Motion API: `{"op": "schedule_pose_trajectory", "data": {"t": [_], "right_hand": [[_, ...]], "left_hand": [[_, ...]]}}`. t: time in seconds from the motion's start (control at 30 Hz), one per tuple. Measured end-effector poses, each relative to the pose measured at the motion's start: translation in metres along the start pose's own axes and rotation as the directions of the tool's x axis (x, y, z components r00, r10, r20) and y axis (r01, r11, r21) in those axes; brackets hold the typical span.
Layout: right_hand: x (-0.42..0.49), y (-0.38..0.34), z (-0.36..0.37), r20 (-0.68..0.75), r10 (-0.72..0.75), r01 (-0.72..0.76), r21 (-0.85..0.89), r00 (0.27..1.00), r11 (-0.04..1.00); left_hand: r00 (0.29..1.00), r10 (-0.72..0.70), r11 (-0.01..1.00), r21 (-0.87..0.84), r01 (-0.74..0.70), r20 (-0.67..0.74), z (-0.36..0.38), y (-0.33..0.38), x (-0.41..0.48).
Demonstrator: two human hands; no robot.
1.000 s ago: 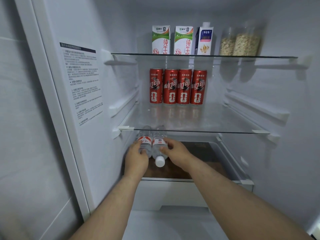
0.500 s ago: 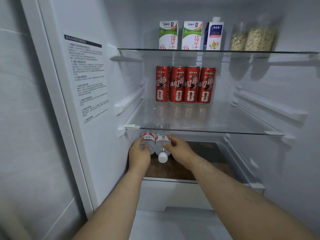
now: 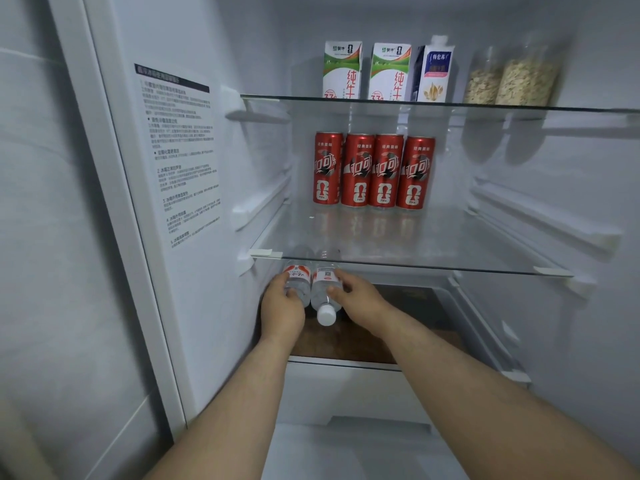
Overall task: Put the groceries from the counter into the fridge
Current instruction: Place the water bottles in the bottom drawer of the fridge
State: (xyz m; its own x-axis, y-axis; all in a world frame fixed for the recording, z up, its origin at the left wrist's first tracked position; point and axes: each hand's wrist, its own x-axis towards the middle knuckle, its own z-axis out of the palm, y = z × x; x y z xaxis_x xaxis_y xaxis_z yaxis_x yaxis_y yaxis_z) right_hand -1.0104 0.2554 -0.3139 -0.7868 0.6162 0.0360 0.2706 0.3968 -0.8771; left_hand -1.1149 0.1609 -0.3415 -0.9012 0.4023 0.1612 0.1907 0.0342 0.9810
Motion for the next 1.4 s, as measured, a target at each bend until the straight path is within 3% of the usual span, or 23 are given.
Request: {"op": "schedule_pose_trajectory", "data": {"t": [0.37, 0.5, 0.67, 0.9, 1.4], "right_hand": [[-0.027, -0.007, -0.012, -0.013, -0.067, 0.063, -0.22, 0.998, 0.973], [-0.041, -0.011, -0.021, -0.025, -0.091, 0.08, -0.287, 0.996, 0.955], [-0.062, -0.02, -0.035, -0.067, -0.1, 0.07, -0.361, 0.993, 0.93], [-0.094, -0.028, -0.034, -0.097, -0.043, -0.009, -0.484, 0.994, 0.875], [-0.17, -0.037, -0.025, -0.033, -0.137, 0.102, -0.504, 0.99, 0.857]], "left_hand": [[0.98, 0.193, 0.964, 0.175, -0.2, 0.059, -0.02, 0.018, -0.029], [0.977, 0.198, 0.943, 0.257, -0.213, 0.083, -0.027, 0.025, -0.043], [0.949, 0.27, 0.861, 0.401, -0.314, 0.164, -0.041, 0.036, -0.062], [0.923, 0.257, 0.752, 0.542, -0.376, 0.285, -0.059, 0.06, -0.09], [0.934, 0.184, 0.689, 0.637, -0.344, 0.306, -0.11, 0.077, -0.168]]}}
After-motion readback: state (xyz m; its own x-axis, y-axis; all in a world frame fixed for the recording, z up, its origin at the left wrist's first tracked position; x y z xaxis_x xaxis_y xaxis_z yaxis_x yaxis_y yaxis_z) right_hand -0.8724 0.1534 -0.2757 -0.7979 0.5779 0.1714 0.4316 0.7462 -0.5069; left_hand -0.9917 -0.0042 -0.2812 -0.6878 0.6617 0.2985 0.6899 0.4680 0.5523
